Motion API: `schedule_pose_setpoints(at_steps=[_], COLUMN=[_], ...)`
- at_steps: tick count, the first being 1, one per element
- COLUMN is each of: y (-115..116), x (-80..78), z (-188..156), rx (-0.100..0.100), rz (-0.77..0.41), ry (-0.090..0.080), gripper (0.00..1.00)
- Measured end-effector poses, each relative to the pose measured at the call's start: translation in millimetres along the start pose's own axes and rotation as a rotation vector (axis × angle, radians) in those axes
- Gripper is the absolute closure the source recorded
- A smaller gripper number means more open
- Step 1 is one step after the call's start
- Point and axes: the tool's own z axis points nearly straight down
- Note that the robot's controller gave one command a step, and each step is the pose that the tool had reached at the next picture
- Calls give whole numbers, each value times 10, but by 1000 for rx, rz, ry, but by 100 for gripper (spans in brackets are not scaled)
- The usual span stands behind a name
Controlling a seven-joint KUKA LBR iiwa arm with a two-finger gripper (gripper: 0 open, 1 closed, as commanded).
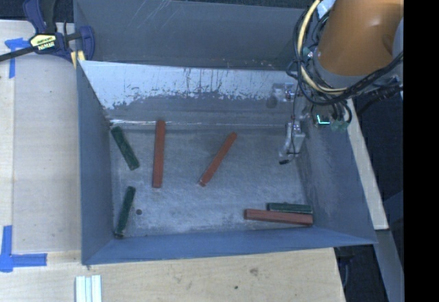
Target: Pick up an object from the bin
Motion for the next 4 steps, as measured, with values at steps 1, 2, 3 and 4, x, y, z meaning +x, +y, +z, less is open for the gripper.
schedule_pose_setpoints(at_steps=[1,2,3,4], y=[1,401,594,529], x=[-14,-108,-187,-267], z=[-43,292,776,1147], rx=[0,2,1,1], rz=[0,-77,-345,-458], ry=[-8,-11,-9,-8], gripper=[0,0,0,0])
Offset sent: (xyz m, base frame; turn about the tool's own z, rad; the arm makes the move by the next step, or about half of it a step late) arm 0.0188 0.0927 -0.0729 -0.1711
